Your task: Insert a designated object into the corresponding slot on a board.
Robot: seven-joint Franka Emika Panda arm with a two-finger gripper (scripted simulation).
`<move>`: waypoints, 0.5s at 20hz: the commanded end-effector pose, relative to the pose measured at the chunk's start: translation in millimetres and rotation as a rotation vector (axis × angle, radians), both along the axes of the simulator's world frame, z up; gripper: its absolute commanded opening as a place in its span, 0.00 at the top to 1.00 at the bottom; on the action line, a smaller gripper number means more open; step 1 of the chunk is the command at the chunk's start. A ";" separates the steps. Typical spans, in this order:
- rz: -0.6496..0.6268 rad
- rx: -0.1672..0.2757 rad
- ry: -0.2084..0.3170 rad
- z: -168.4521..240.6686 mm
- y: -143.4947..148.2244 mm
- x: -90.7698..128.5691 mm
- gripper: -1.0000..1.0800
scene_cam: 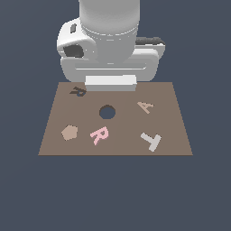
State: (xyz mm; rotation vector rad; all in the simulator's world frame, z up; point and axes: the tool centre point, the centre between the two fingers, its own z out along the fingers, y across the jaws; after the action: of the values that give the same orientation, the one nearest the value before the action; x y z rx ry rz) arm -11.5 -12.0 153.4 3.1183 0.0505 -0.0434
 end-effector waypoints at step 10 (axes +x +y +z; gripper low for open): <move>-0.055 0.000 -0.002 -5.4 1.2 5.5 0.04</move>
State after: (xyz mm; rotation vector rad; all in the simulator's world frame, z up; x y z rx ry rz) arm -7.4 -11.2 149.6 3.1193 -0.0125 -0.0416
